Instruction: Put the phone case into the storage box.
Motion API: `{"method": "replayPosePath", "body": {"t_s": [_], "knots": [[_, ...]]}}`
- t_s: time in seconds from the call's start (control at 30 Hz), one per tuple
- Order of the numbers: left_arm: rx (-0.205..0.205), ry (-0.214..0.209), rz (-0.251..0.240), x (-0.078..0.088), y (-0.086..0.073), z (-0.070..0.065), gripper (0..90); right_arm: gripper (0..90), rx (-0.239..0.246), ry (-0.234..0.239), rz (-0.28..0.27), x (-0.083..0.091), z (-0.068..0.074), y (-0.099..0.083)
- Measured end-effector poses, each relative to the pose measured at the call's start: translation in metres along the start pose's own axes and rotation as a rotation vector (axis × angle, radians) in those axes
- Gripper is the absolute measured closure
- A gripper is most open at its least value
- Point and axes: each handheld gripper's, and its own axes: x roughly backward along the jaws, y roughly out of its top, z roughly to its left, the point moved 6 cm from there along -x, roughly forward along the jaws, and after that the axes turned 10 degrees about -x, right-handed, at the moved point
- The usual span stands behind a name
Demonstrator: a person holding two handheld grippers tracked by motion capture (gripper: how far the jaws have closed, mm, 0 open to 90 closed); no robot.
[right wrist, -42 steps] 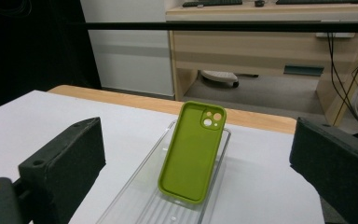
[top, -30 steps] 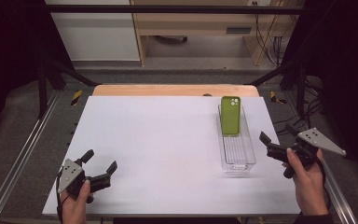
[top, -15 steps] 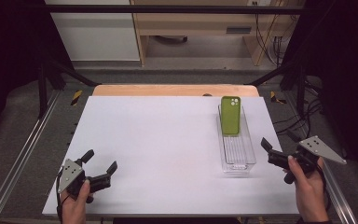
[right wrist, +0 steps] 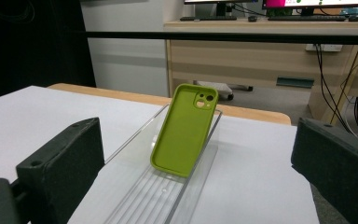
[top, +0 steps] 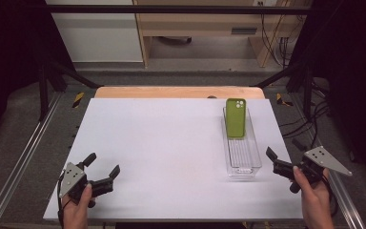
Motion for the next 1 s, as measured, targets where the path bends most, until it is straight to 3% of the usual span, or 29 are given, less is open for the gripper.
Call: {"method": "replayPosePath", "body": {"t_s": [0.4, 1.0], "knots": [[-0.005, -0.004, -0.001, 0.0, 0.0, 0.0, 2.8, 2.7, 0.008, 0.001, 0.008, 0.004, 0.001, -0.017], [-0.002, -0.009, -0.002, 0.0, 0.0, 0.0, 2.8, 2.6, 0.04, 0.072, 0.005, -0.002, 0.016, -0.039]]}}
